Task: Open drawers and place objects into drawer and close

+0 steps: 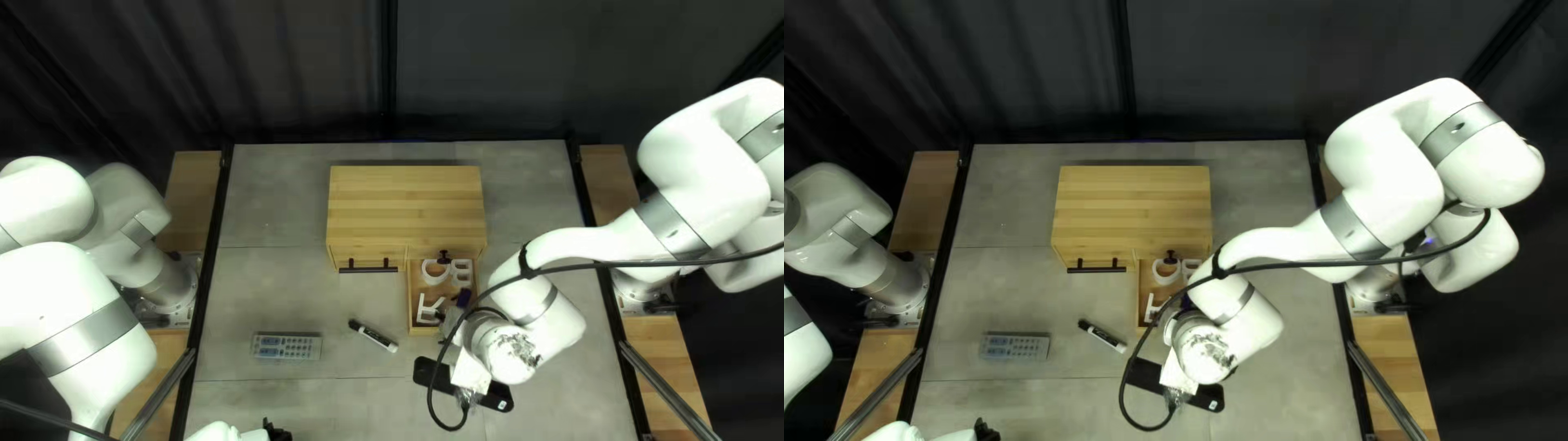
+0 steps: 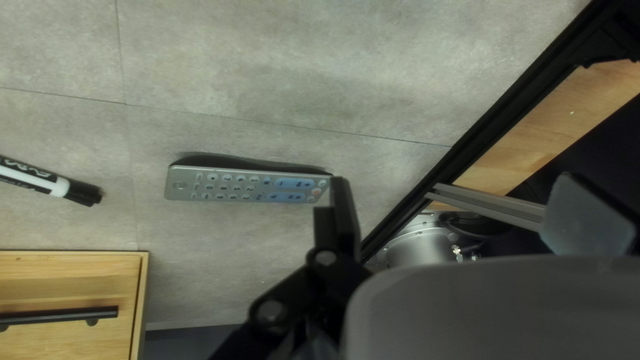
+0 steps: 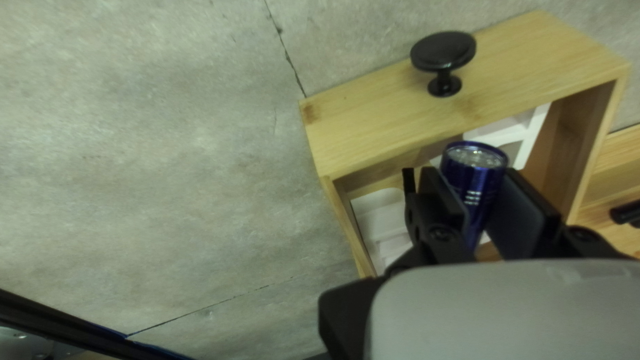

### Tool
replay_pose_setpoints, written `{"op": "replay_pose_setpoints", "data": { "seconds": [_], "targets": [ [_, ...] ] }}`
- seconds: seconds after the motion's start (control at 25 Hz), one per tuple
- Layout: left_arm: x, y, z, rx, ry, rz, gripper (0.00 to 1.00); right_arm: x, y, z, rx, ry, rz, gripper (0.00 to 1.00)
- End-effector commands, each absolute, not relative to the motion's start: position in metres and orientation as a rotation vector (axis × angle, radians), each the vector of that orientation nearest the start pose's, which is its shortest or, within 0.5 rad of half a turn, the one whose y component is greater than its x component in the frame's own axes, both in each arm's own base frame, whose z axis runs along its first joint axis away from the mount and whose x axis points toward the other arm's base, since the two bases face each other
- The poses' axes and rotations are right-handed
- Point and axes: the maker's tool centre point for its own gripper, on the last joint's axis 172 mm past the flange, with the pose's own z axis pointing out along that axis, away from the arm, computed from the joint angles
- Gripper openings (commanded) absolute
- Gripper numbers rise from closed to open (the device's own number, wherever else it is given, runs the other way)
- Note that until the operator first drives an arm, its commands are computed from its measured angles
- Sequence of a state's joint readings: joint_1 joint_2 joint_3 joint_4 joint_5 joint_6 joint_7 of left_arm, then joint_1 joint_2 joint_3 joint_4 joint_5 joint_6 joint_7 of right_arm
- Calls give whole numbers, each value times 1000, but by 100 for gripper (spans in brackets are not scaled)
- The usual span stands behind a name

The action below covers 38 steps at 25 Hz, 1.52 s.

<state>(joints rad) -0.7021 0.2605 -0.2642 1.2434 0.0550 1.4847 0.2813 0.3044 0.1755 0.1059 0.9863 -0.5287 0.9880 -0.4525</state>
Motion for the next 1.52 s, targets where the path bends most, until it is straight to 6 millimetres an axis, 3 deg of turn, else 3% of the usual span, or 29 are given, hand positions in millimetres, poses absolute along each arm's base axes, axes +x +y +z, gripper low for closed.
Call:
{"op": "replay_pose_setpoints", "data": {
  "seconds": [0.04,0.16,0.2,0.24,0.28,0.64,0.92,1.32,1.52],
  "targets": [
    [231,-318,142,-2339,1732,696,100,450,86,105,-2929,-1944,323,1],
    [231,-318,142,-2339,1732,696,100,450,82,102,-2951,-1898,325,3],
    [231,-318,142,-2339,1732,696,100,449,81,100,-2957,-1885,322,9],
    [231,-318,142,-2339,1732,696,100,448,81,99,-2960,-1878,320,65],
    [231,-318,142,-2339,1732,696,100,446,78,96,-2966,-1867,315,100],
    [231,-318,142,-2339,1732,696,100,442,77,102,-3013,-1788,285,100],
    [231,-318,142,-2339,1732,696,100,441,102,119,-3027,-1749,340,100],
    [231,-318,142,-2339,1732,696,100,414,195,120,-2647,-2166,575,100],
    [231,-318,142,-2339,1732,696,100,398,234,121,-2564,-2263,735,100]
  ]
}}
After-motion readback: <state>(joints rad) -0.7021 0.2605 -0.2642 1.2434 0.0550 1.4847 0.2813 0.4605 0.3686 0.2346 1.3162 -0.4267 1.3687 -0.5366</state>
